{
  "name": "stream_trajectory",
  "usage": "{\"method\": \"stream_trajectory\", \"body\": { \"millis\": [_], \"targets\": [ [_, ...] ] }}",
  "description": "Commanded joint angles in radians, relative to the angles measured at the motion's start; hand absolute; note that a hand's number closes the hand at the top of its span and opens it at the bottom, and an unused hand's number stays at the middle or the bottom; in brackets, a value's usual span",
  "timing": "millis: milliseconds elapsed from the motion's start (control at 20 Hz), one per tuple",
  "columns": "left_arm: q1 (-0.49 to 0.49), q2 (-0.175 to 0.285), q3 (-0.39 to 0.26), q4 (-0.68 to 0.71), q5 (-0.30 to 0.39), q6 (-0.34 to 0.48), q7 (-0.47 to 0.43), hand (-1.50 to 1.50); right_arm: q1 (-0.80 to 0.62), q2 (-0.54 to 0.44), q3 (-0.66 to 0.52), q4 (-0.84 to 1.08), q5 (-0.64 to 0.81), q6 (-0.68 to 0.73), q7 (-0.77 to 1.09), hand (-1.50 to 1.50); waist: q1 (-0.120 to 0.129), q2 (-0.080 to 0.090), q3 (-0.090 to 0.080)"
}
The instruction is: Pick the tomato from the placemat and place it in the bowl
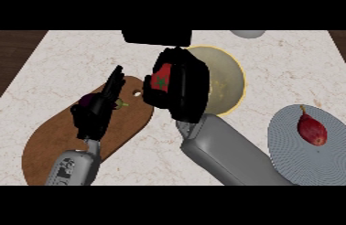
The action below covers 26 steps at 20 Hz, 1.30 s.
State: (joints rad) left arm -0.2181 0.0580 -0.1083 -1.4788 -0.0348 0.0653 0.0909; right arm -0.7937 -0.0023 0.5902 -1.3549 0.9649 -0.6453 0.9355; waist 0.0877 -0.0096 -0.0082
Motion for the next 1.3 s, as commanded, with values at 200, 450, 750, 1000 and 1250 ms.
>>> {"method": "stream_trajectory", "body": {
  "millis": [200,450,750,1000,1250],
  "targets": [
    [0.003,0.013,0.006,0.014,0.001,-0.014,-0.013,0.0,-0.402,0.002,-0.027,0.191,0.075,0.098,0.404,1.5,0.005,0.01,0.003],
    [0.005,-0.001,0.002,0.006,-0.013,0.008,-0.021,0.0,-0.549,0.002,-0.067,0.284,0.068,0.165,0.497,1.5,-0.014,0.009,0.004],
    [0.018,-0.007,0.011,-0.006,-0.026,0.035,-0.019,0.0,-0.63,0.002,-0.103,0.415,0.052,0.249,0.517,1.5,-0.04,0.006,0.005],
    [0.02,0.023,0.054,0.01,0.017,-0.002,-0.028,0.0,-0.602,0.002,-0.121,0.579,0.075,0.308,0.438,1.5,-0.061,0.011,0.005],
    [0.052,0.012,0.05,-0.016,0.011,0.014,-0.029,0.0,-0.572,0.002,-0.189,0.647,0.102,0.301,0.384,1.5,-0.08,0.008,0.007]
  ]
}}
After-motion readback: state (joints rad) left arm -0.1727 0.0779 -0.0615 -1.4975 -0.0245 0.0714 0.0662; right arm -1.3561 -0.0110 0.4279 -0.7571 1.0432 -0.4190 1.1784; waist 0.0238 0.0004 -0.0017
